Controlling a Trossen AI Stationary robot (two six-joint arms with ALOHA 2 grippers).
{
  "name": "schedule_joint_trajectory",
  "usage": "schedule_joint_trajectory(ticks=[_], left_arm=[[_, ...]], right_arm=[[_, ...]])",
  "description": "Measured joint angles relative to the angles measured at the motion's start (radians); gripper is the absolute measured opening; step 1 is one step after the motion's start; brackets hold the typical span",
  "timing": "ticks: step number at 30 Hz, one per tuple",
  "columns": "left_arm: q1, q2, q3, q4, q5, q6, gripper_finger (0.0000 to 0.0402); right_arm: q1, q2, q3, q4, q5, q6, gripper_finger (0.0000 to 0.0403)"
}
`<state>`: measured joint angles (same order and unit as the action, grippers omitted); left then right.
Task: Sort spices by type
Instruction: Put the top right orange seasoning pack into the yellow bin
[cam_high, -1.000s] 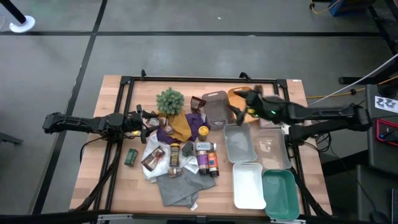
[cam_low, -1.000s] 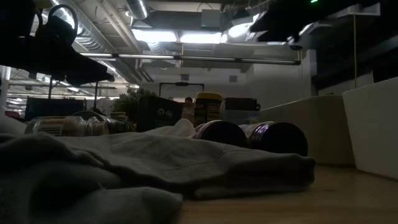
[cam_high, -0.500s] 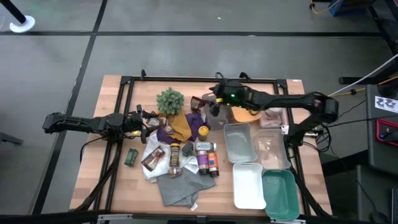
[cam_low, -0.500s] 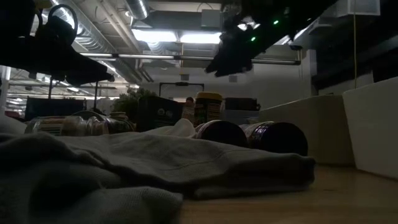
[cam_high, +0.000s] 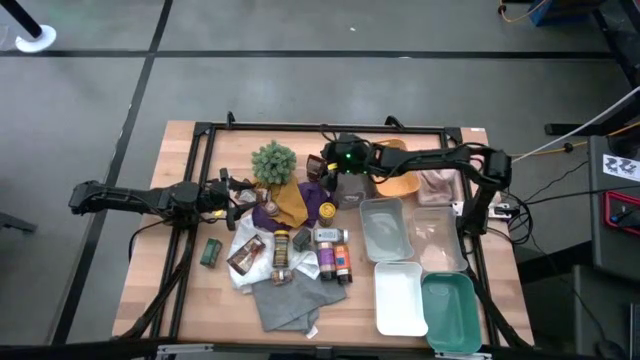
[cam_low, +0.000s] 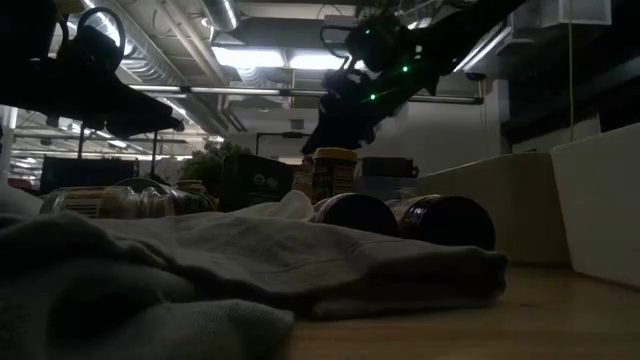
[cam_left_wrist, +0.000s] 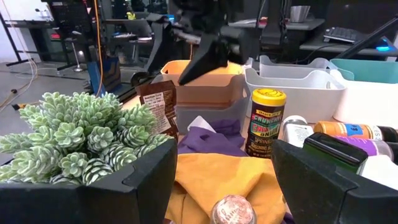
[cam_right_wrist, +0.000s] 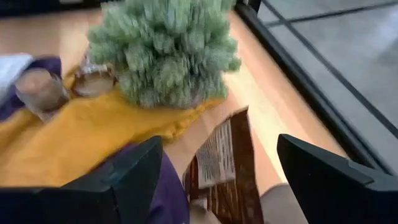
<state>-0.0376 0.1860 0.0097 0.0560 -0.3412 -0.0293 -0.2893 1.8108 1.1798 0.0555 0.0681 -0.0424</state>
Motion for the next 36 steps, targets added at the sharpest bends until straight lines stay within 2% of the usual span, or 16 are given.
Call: schedule_joint_trajectory(ticks=[12, 16, 21, 36], left_arm=[[0.000, 0.000, 0.000, 0.000, 0.000, 0.000, 0.0251], [0.000, 0.000, 0.000, 0.000, 0.000, 0.000, 0.0251], [0.000, 0.000, 0.000, 0.000, 0.000, 0.000, 0.0251], [0.000, 0.000, 0.000, 0.000, 0.000, 0.000, 0.0251]], right_arm=[[0.000, 0.107, 0.004, 0.006, 0.018, -0.048, 0.0317], [0.000, 0.118, 0.004, 0.010, 0.018, -0.062, 0.0304], [0.001, 0.128, 0.003, 0.011, 0.018, -0.087, 0.0250], [0.001, 0.154, 0.003, 0.053, 0.018, -0.092, 0.0049]])
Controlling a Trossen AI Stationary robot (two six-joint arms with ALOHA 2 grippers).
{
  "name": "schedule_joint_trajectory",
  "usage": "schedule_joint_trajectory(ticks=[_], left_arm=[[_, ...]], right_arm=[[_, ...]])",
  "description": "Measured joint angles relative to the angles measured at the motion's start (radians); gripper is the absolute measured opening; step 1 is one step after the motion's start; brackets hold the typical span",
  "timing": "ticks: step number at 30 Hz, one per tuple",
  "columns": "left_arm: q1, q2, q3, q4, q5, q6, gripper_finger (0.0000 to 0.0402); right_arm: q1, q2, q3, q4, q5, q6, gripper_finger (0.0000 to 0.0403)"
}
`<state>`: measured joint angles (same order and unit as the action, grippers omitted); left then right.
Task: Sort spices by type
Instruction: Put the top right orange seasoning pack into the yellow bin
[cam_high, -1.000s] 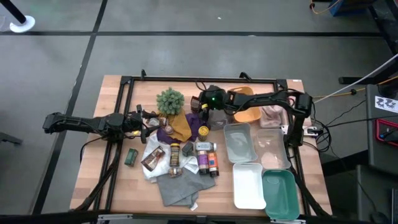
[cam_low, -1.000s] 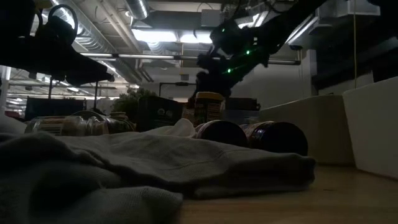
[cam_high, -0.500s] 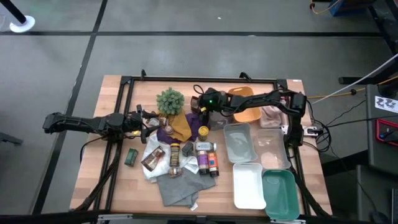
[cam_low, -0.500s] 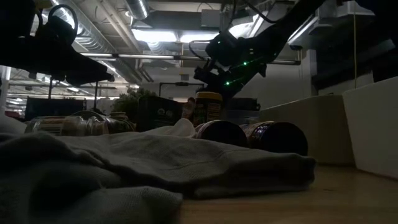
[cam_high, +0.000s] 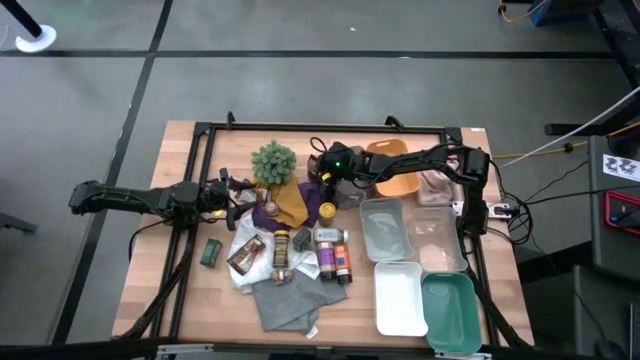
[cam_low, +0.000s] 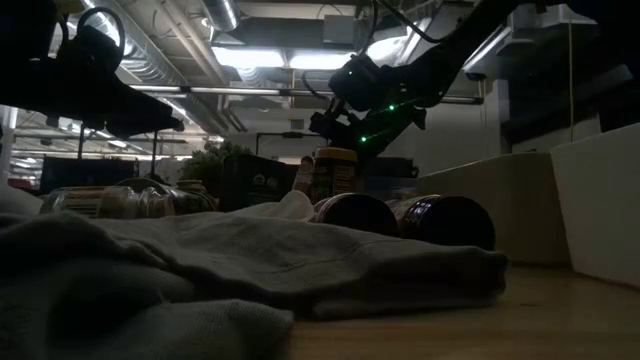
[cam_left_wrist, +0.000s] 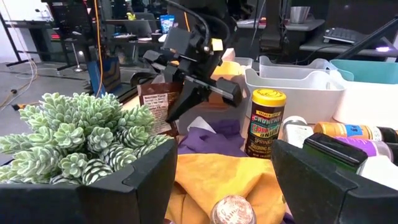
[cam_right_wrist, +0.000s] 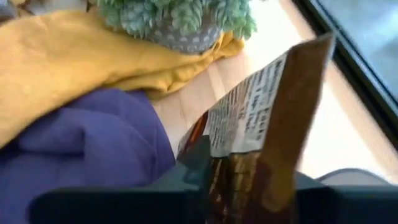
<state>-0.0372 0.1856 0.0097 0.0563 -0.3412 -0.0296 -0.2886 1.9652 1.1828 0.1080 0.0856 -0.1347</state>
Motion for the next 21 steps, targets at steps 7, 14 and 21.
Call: schedule_joint_trajectory(ticks=[7, 14, 21], left_arm=[[0.000, 0.000, 0.000, 0.000, 0.000, 0.000, 0.0251], [0.000, 0.000, 0.000, 0.000, 0.000, 0.000, 0.0251], [0.000, 0.000, 0.000, 0.000, 0.000, 0.000, 0.0251]], right_arm=[[0.000, 0.000, 0.000, 0.006, 0.000, -0.001, 0.0018], [0.000, -0.029, 0.005, -0.010, -0.024, -0.001, 0.0008], [0.000, -0.125, 0.057, -0.105, -0.026, -0.006, 0.0005]])
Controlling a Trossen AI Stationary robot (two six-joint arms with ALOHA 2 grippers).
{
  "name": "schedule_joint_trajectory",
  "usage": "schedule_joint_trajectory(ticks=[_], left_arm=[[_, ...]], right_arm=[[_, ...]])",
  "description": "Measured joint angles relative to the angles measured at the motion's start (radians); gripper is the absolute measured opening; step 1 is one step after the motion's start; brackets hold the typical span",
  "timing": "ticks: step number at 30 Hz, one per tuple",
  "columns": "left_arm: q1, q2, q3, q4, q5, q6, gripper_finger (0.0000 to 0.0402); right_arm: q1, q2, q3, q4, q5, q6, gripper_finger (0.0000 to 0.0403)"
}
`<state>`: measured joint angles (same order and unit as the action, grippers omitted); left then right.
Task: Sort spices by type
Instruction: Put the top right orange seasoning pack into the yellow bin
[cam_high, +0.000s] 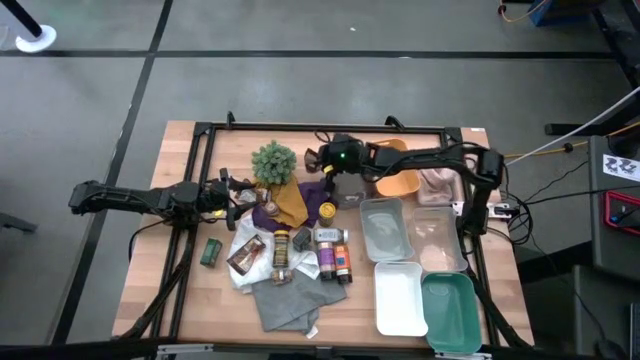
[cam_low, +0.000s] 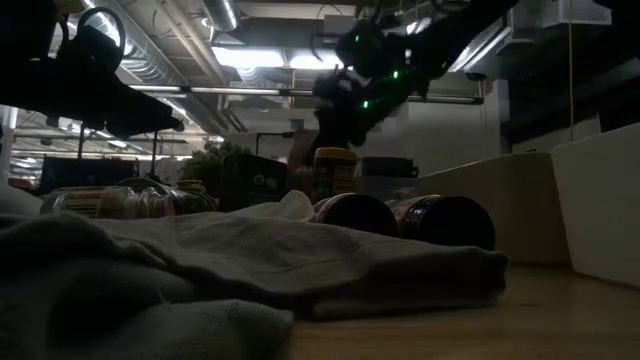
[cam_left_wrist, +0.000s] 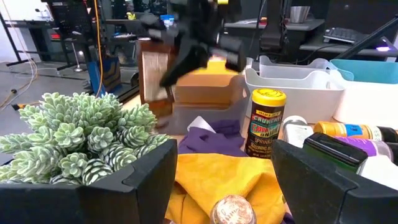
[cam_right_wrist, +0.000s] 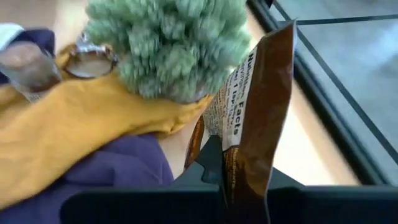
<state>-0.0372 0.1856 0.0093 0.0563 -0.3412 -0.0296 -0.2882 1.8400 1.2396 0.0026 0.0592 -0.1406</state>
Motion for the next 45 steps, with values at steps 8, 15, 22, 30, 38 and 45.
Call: schedule_joint_trajectory(ticks=[8, 15, 22, 30, 38, 45], left_arm=[[0.000, 0.000, 0.000, 0.000, 0.000, 0.000, 0.0251], [0.000, 0.000, 0.000, 0.000, 0.000, -0.030, 0.0251], [0.000, 0.000, 0.000, 0.000, 0.000, -0.077, 0.0251], [0.000, 0.000, 0.000, 0.000, 0.000, -0.079, 0.0251], [0.000, 0.000, 0.000, 0.000, 0.000, -0.079, 0.0251], [0.000, 0.000, 0.000, 0.000, 0.000, -0.079, 0.0251]], right_arm=[[0.008, -0.146, 0.112, -0.315, 0.000, -0.052, 0.0004], [0.007, -0.298, 0.142, -0.534, 0.016, -0.067, 0.0003], [0.007, -0.391, 0.142, -0.758, 0.071, -0.020, 0.0002], [0.007, -0.402, 0.086, -0.896, 0.133, 0.014, 0.0002], [0.006, -0.430, -0.080, -0.881, 0.252, 0.057, 0.0002], [0.006, -0.481, -0.239, -0.727, 0.310, 0.084, 0.0003]])
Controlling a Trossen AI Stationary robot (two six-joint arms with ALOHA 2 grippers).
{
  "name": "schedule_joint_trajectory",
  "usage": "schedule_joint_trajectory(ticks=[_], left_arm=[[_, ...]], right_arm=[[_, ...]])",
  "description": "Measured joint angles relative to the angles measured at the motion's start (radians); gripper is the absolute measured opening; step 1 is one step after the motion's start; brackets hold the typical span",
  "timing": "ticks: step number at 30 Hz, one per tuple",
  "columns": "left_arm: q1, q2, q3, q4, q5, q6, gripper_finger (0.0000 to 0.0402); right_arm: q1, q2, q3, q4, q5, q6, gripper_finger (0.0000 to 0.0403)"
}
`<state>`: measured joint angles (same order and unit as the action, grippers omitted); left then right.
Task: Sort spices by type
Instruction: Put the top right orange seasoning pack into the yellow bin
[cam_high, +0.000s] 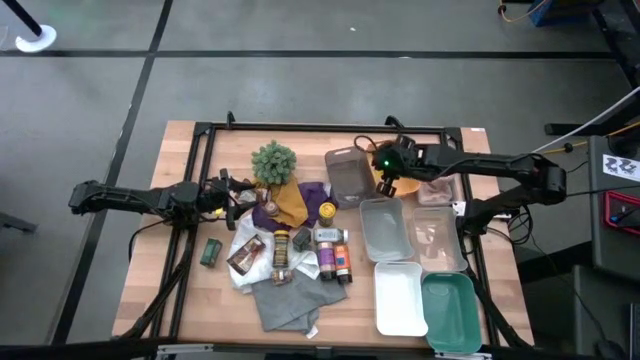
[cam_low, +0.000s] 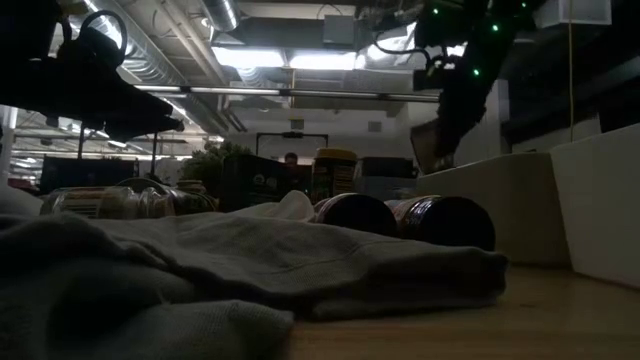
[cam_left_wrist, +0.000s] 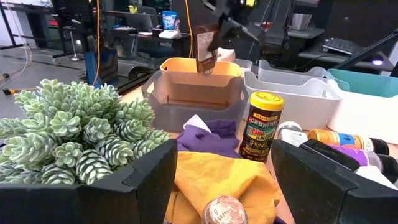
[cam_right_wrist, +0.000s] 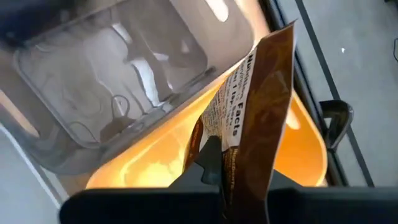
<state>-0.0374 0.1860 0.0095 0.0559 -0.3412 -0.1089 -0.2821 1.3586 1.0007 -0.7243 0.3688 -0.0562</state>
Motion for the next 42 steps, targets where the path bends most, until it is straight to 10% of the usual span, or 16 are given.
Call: schedule_joint_trajectory(ticks=[30, 42], left_arm=[[0.000, 0.000, 0.000, 0.001, -0.007, 0.000, 0.0251], [0.000, 0.000, 0.000, 0.008, -0.075, -0.117, 0.0251]], right_arm=[[-0.310, 0.002, -0.244, 0.380, -0.144, 0.051, 0.0007], [-0.307, 0.002, -0.244, 0.379, -0.151, 0.052, 0.0143]])
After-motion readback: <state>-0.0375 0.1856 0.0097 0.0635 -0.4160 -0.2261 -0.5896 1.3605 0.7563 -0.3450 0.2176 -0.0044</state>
